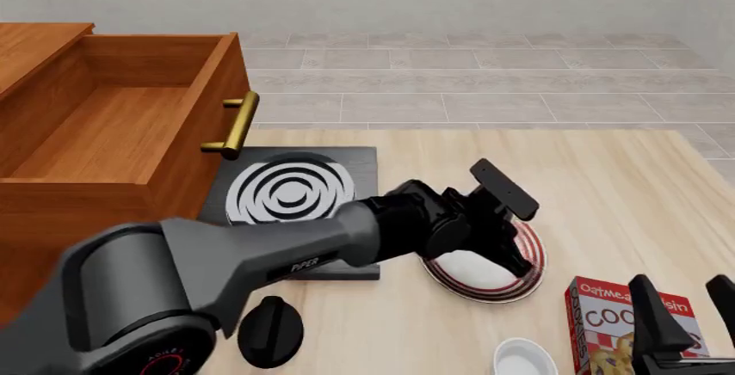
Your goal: Pick the akita bowl in the top layer of the wooden cabinet and place it on the plate.
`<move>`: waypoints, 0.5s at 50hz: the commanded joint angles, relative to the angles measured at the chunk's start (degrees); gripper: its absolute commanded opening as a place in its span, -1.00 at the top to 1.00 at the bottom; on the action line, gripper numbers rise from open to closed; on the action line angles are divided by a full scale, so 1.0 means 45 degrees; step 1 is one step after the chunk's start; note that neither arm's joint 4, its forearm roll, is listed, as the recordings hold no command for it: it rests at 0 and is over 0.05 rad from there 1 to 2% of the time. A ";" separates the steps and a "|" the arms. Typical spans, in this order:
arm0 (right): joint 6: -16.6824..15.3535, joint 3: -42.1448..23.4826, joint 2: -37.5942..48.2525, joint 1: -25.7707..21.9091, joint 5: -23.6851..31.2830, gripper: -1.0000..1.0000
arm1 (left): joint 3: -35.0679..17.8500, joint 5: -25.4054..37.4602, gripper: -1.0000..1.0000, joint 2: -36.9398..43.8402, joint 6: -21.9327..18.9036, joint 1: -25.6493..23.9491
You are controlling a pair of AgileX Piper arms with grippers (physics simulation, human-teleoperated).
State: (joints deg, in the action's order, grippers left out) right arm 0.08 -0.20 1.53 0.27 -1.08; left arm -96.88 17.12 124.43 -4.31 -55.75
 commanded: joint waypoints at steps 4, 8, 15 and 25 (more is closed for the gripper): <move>0.0004 0.0009 0.0972 0.0027 -0.0978 -1.00 | 0.0456 -0.0456 1.00 -0.0048 0.0067 0.0537; 0.0005 0.0009 0.1443 0.0022 -0.1445 -1.00 | 0.0327 -0.0429 1.00 0.0105 0.0202 0.0653; 0.0018 0.0010 0.1197 0.0025 -0.1182 -1.00 | 0.0169 -0.0497 1.00 0.0414 0.0434 0.0620; 0.0038 -0.0001 -0.0332 0.0040 0.0344 -1.00 | -0.0302 -0.0474 1.00 0.0885 0.0775 0.0377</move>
State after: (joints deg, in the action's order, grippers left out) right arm 0.18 -0.18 3.93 0.38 -3.41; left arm -96.52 15.14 126.96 -1.92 -53.66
